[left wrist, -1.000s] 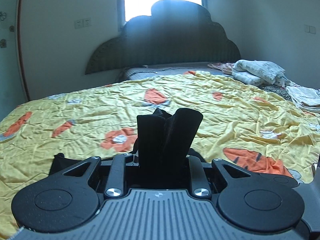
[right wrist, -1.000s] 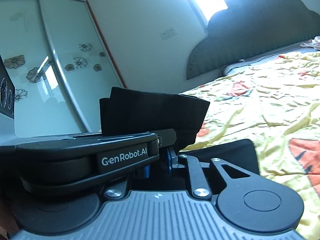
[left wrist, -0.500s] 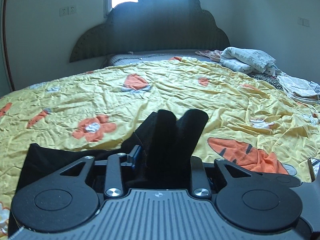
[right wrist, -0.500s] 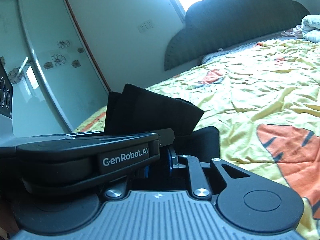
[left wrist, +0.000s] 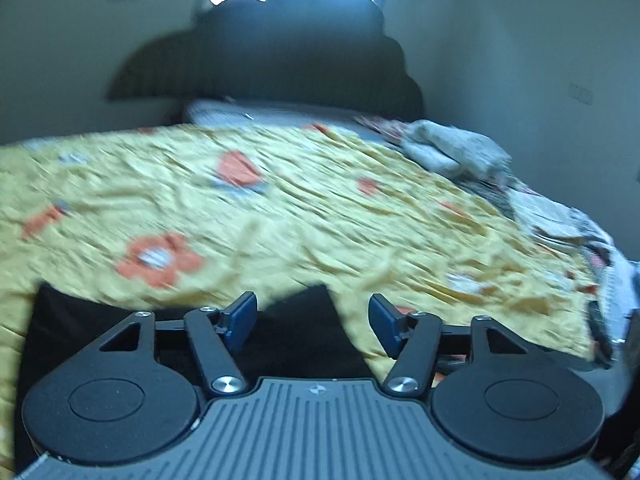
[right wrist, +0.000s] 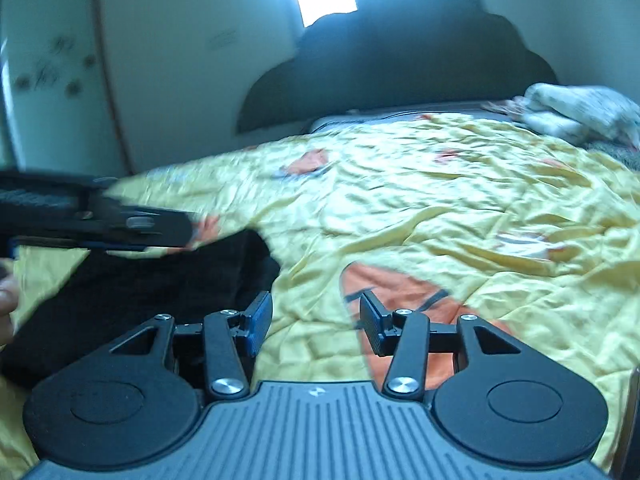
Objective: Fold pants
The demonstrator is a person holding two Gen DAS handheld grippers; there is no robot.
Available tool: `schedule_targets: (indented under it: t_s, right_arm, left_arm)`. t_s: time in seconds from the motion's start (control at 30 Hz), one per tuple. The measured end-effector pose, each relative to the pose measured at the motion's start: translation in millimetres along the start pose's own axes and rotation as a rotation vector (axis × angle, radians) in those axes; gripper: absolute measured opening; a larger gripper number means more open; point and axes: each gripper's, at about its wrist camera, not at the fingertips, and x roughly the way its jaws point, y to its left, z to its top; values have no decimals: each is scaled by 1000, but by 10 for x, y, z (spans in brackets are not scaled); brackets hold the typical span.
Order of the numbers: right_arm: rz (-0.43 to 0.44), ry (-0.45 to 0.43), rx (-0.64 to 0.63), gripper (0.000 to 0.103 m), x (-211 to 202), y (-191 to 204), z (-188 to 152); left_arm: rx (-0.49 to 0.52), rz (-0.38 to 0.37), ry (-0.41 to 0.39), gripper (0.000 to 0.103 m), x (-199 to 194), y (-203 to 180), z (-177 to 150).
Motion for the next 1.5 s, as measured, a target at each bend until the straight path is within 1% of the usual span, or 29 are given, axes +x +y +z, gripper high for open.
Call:
schedule_targets:
  t_s: [0.07, 0.1, 0.13, 0.17, 0.23, 0.33, 0.37, 0.4, 0.43, 0.47, 0.5, 0.57, 0.63, 0.7, 0.73, 0.83, 0.87, 0.9, 0.97, 1.03, 1.07, 1.13, 1.17, 1.23, 1.3, 1.33, 1.4, 1.43, 1.5]
  right_arm:
    - [76, -27, 79, 48, -19, -76, 94]
    - [127, -28, 110, 50, 9, -86, 143]
    - [179, -20, 130, 58, 66, -82, 192]
    - [224, -4, 133, 60, 145, -56, 244]
    - [269, 28, 104, 61, 365, 73, 355]
    - [287, 98, 37, 61, 704, 300, 444]
    - [295, 115, 25, 58, 794, 343, 458]
    - [295, 134, 12, 39, 876, 372, 454]
    - [278, 148, -6, 28, 926, 406, 456]
    - [257, 143, -36, 25, 938, 435, 447]
    - [228, 131, -70, 17, 926, 451, 434]
    - [175, 117, -108, 17, 925, 452, 430]
    - [140, 130, -119, 17, 999, 418, 404]
    - [130, 133, -124, 18, 1022, 412, 379]
    - [115, 118, -123, 23, 975, 412, 378]
    - [34, 22, -143, 24, 676, 433, 413]
    - [44, -2, -150, 24, 563, 448, 416]
    - [85, -9, -160, 24, 459, 490, 414]
    - [205, 24, -201, 24, 328, 592, 358]
    - [277, 93, -261, 24, 309, 719, 248]
    - [270, 124, -299, 24, 339, 780, 171]
    - [170, 135, -365, 24, 424, 803, 46]
    - [136, 132, -360, 26, 437, 774, 30]
    - [130, 107, -294, 28, 334, 708, 84]
    - [155, 77, -299, 28, 191, 732, 101]
    - [180, 78, -315, 28, 140, 765, 87]
    - [217, 104, -359, 28, 90, 843, 13]
    - [211, 129, -383, 27, 113, 873, -38]
    - [174, 153, -408, 27, 167, 873, -140]
  left_arm:
    - [15, 134, -11, 69, -39, 237, 83]
    - [24, 189, -3, 69, -31, 363, 113]
    - [24, 240, 12, 69, -9, 500, 132]
    - [19, 284, 36, 69, 25, 640, 145]
    - [25, 347, 99, 68, 113, 863, 136]
    - [50, 395, 147, 67, 210, 1023, 33]
    - [62, 403, 155, 67, 246, 1034, -4]
    - [71, 411, 161, 67, 282, 1035, -37]
    - [74, 419, 171, 67, 325, 1042, -63]
    - [70, 428, 181, 67, 365, 1058, -83]
    - [60, 436, 190, 67, 408, 1084, -96]
    - [29, 457, 208, 69, 524, 1171, -112]
    - [-4, 485, 230, 70, 619, 1265, -125]
    - [-20, 483, 214, 68, 537, 1290, -117]
    - [-20, 485, 201, 67, 465, 1281, -114]
    - [11, 500, 140, 66, 199, 1186, -134]
    - [22, 503, 126, 66, 119, 1139, -152]
    - [34, 497, 118, 67, 53, 1087, -176]
    - [55, 459, 112, 68, -42, 983, -250]
    - [83, 426, 131, 68, -47, 888, -338]
    - [105, 418, 146, 69, 11, 859, -392]
    - [129, 450, 182, 70, 104, 827, -471]
    - [123, 452, 179, 68, 88, 842, -495]
    - [110, 428, 152, 67, -48, 837, -475]
    - [116, 399, 127, 69, -190, 792, -482]
    - [128, 386, 121, 70, -236, 764, -508]
    - [160, 375, 146, 71, -226, 719, -601]
    - [172, 382, 166, 72, -187, 714, -659]
    - [183, 395, 155, 72, -206, 714, -735]
